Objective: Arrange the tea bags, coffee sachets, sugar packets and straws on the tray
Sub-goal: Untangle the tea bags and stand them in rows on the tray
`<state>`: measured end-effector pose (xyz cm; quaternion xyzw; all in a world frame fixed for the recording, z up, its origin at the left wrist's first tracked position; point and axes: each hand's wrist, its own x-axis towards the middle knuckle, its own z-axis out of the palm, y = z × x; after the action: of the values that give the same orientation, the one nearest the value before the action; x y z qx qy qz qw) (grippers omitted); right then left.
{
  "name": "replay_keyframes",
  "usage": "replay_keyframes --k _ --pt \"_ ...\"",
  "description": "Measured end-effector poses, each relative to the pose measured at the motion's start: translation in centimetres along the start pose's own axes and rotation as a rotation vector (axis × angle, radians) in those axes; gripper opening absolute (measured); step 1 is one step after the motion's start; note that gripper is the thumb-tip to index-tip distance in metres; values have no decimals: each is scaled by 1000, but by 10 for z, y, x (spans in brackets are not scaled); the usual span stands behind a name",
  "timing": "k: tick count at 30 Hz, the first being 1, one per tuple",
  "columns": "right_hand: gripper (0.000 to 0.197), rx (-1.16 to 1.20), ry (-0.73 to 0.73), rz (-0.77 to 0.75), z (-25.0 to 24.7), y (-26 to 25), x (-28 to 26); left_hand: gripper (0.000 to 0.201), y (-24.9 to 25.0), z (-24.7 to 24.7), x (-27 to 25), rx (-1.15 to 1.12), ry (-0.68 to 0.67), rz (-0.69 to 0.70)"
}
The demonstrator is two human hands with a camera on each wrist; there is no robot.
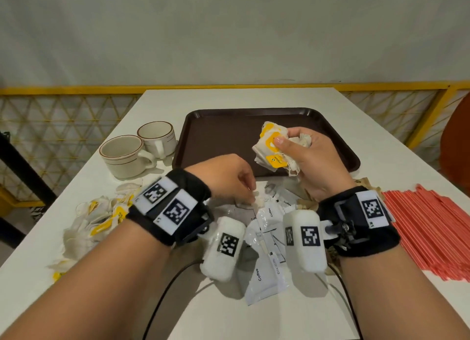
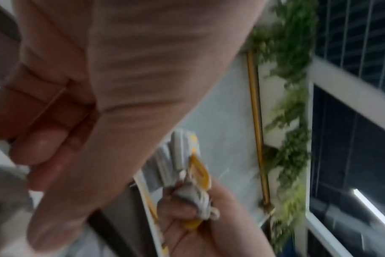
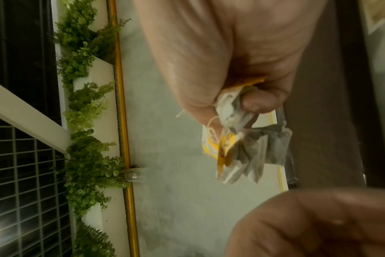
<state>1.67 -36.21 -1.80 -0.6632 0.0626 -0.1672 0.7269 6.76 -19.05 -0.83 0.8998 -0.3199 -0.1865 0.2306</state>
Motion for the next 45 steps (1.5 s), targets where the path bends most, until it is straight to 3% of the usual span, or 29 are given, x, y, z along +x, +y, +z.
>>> replay_keyframes --k 4,11,13,17,20,23,26,29,33,37,45 --pt "7 39 27 -16 -1 -1 0 34 13 11 10 201 -160 -33" --pt "16 54 52 -23 -4 0 3 7 21 12 20 318 -126 -15" --pt "17 58 61 -25 -4 0 4 9 20 8 19 300 -62 -5" --pt "13 96 47 -39 -6 -4 2 8 13 -8 12 50 221 65" --pt "13 143 -44 -60 -7 -10 -1 9 -4 -8 10 -520 509 71" --pt "22 139 -238 -30 -7 -13 -6 15 -16 2 12 -908 652 15" --pt "28 31 -342 6 -1 -8 -7 26 -13 12 9 -948 656 117" --pt "23 -20 -263 10 4 0 -4 32 -8 22 6 -970 605 179" --pt "13 -56 -166 -24 3 5 -2 38 -8 27 4 -1056 605 145" --pt "20 -72 -124 -19 5 6 -2 11 -12 27 1 -1027 583 141" --pt "19 -139 -136 -22 4 7 -2 6 -16 27 1 -985 647 85"
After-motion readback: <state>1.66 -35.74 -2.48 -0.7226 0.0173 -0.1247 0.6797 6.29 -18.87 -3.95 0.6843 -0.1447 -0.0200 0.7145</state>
